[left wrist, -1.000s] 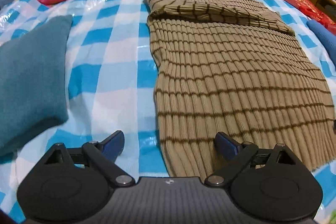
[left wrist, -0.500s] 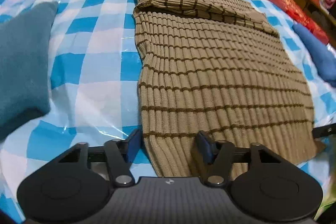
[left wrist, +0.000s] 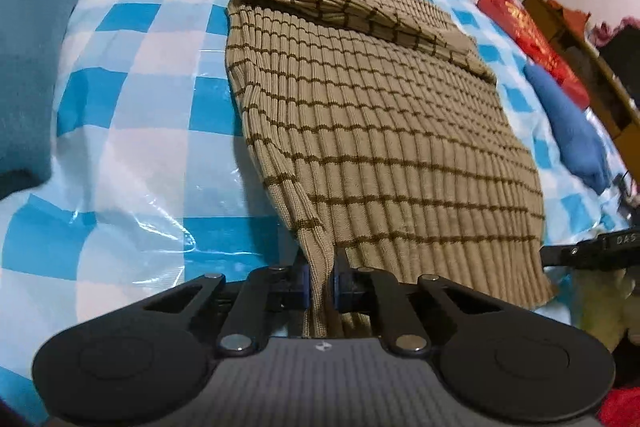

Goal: Fold small clothes

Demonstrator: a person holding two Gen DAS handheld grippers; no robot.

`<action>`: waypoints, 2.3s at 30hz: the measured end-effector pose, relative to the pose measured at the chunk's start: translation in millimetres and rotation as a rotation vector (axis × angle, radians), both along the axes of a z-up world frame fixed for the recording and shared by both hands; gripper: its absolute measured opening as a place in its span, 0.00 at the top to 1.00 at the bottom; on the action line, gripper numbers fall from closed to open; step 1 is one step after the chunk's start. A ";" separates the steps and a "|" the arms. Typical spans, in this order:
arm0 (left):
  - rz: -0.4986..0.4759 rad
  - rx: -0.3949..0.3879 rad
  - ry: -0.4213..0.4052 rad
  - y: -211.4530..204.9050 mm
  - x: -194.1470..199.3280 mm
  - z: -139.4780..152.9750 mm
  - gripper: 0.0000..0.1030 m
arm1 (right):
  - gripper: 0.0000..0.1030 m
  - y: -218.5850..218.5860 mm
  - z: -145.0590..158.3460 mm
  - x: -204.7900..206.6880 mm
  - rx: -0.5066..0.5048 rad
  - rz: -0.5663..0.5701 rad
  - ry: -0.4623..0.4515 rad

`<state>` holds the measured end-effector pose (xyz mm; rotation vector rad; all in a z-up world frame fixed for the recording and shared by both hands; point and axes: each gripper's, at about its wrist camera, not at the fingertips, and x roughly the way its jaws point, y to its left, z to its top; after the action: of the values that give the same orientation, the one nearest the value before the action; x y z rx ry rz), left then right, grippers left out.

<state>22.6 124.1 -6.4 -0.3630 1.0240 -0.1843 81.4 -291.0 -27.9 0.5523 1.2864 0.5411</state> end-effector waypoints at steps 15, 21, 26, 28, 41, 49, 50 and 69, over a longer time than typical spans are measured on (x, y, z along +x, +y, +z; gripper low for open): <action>0.096 -0.287 -0.083 21.5 7.4 15.7 0.81 | 0.98 -10.5 26.2 2.8 0.209 -0.135 -0.051; 0.142 -0.409 -0.140 33.8 21.2 20.3 0.81 | 0.99 -22.3 40.4 11.8 0.297 -0.223 -0.084; 0.134 -0.395 -0.201 37.8 46.0 33.5 0.81 | 0.99 -20.7 58.1 39.6 0.360 -0.253 -0.168; 0.099 -0.367 -0.197 37.0 47.9 38.6 0.81 | 0.99 -17.4 64.9 52.0 0.345 -0.235 -0.206; 0.104 -0.332 -0.091 27.0 -4.9 4.4 0.81 | 0.85 -10.4 27.1 10.5 -0.044 0.001 -0.006; 0.121 -0.304 -0.064 31.5 -8.0 -6.0 0.81 | 0.82 3.8 -1.8 12.8 -0.028 0.009 0.036; 0.125 -0.300 -0.061 33.3 -9.9 -6.8 0.81 | 0.82 5.1 -5.6 14.0 -0.011 0.004 0.049; 0.218 -0.651 -0.337 78.3 95.0 32.9 0.81 | 0.95 0.5 69.2 63.1 0.490 -0.262 -0.157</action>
<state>117.6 202.4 26.6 -0.9953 0.5636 -0.3685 144.5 -290.5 41.3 1.0478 0.9118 0.6679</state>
